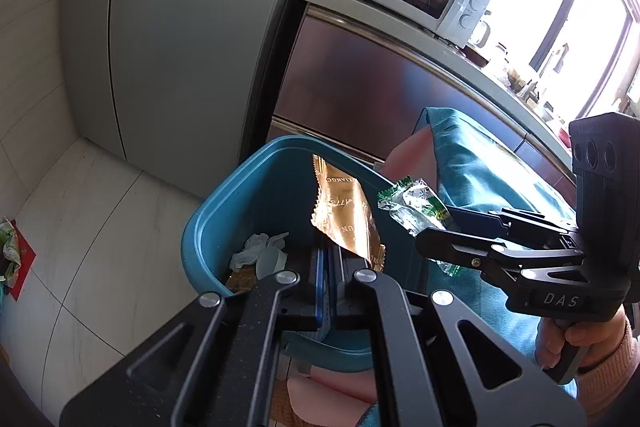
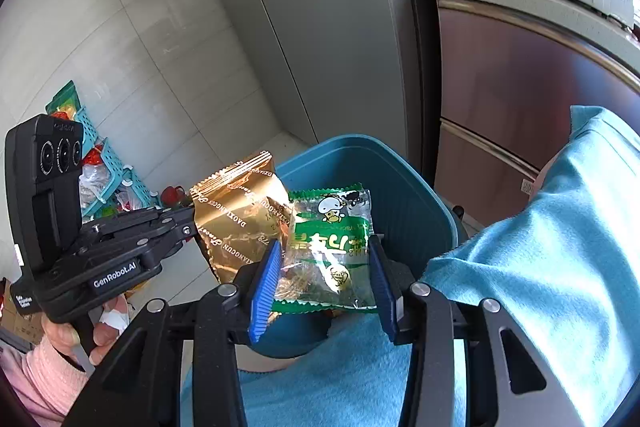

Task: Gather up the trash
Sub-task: 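Open both tools to drop the packet and wrapper into the bin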

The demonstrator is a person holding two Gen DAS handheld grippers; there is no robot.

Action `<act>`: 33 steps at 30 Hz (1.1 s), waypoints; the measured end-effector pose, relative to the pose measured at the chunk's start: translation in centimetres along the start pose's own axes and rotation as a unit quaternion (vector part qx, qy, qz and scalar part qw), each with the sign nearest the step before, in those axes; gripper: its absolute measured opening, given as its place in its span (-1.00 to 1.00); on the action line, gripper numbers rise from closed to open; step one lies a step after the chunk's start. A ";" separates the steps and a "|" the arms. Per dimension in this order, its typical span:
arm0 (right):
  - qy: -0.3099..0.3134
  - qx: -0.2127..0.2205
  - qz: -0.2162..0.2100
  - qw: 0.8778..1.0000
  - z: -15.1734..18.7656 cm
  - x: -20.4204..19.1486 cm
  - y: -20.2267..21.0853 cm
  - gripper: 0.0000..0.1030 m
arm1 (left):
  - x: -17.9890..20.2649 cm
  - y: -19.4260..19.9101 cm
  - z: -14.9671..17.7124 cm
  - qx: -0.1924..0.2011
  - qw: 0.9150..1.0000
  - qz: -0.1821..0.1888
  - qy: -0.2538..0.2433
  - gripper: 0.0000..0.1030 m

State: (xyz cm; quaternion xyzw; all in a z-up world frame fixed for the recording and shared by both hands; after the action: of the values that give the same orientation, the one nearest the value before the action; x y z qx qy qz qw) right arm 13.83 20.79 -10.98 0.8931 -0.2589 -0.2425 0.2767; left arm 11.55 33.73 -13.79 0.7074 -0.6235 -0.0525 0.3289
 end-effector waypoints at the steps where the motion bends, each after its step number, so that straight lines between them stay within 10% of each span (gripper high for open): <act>1: -0.002 -0.002 0.001 1.000 0.1 0.1 -0.1 -0.18 | 0.0 -0.3 0.1 -0.002 1.000 -0.001 0.000 -0.96; 33: -0.044 0.017 0.012 0.999 0.9 3.1 1.4 0.01 | 1.1 -5.6 3.8 -0.049 0.999 -0.005 0.005 -0.65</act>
State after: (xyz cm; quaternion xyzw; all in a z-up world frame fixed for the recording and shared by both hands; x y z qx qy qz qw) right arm 15.20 17.60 -11.63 0.8828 -0.2856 -0.2742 0.2527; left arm 14.66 31.29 -19.32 0.6936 -0.6149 -0.0808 0.3663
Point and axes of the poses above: each gripper's, at about its wrist camera, not at the fingertips, and y roughly against the way its jaws point, x to its right, z to its underside, the point moved 10 cm from there along -y, roughly the way its jaws point, and after that the axes turned 11 degrees about x, right-handed, at the moved point
